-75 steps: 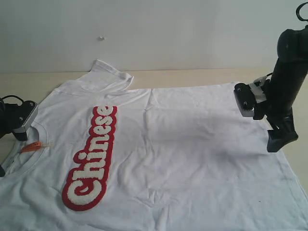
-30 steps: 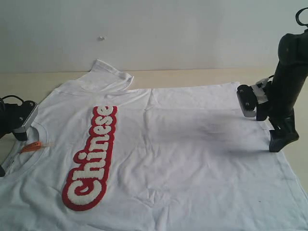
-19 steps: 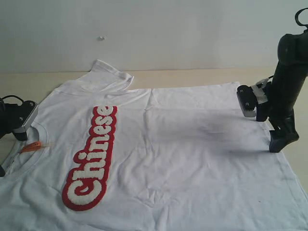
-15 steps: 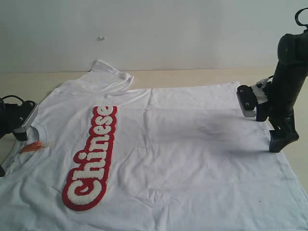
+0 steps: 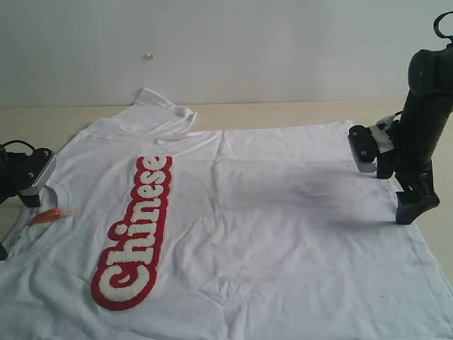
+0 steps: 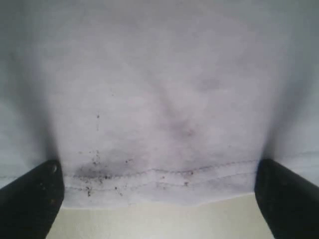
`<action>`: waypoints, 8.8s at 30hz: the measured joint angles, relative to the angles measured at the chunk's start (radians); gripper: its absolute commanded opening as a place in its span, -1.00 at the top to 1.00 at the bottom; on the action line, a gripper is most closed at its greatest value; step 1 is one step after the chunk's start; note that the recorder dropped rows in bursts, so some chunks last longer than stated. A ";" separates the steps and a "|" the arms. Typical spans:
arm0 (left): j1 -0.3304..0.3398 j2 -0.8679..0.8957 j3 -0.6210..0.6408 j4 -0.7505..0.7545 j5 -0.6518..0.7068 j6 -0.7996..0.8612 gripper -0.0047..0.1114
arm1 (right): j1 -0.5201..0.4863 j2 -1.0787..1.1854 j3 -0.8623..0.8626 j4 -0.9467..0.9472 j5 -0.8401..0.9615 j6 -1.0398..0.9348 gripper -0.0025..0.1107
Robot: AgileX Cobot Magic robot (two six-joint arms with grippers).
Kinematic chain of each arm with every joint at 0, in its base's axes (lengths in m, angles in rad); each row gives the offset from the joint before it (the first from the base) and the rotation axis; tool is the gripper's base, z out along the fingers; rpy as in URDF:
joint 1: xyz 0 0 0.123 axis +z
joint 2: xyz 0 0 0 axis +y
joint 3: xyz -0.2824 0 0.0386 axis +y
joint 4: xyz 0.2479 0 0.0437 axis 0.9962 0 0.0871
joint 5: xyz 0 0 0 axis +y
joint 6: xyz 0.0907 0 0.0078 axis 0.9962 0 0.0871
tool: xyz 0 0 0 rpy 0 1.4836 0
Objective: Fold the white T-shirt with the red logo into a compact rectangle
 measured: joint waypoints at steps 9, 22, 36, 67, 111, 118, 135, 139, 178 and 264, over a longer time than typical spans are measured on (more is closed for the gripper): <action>0.000 0.000 0.000 0.000 0.000 0.000 -0.86 | 0.000 0.000 0.000 0.006 0.000 0.000 -0.90; 0.000 0.000 0.000 0.000 0.000 0.000 -0.86 | -0.002 0.000 0.000 0.020 0.000 0.000 -0.90; 0.000 0.000 0.000 0.000 0.000 0.000 -0.86 | -0.004 0.000 0.000 0.020 0.000 0.000 -0.90; 0.000 0.000 0.000 0.000 0.000 0.000 -0.86 | -0.004 0.000 0.000 0.025 -0.002 0.000 -0.90; 0.000 0.000 0.000 0.000 -0.005 0.000 -0.42 | -0.004 0.000 0.000 0.025 -0.002 0.000 -0.90; 0.000 0.001 0.000 0.000 -0.009 0.000 0.92 | -0.004 0.000 0.000 0.025 -0.002 0.000 -0.90; 0.000 0.001 -0.001 0.006 0.017 0.015 0.91 | -0.004 0.000 0.000 0.027 -0.002 0.000 -0.90; 0.000 0.001 -0.001 0.006 0.017 0.015 0.91 | -0.004 0.000 0.000 0.027 -0.002 0.000 -0.90; 0.000 0.001 -0.001 0.008 0.018 0.015 0.91 | -0.004 0.000 0.000 0.029 -0.002 0.002 -0.90; 0.000 0.001 -0.001 0.012 0.024 0.016 0.91 | -0.004 0.000 0.000 0.055 -0.107 0.216 0.96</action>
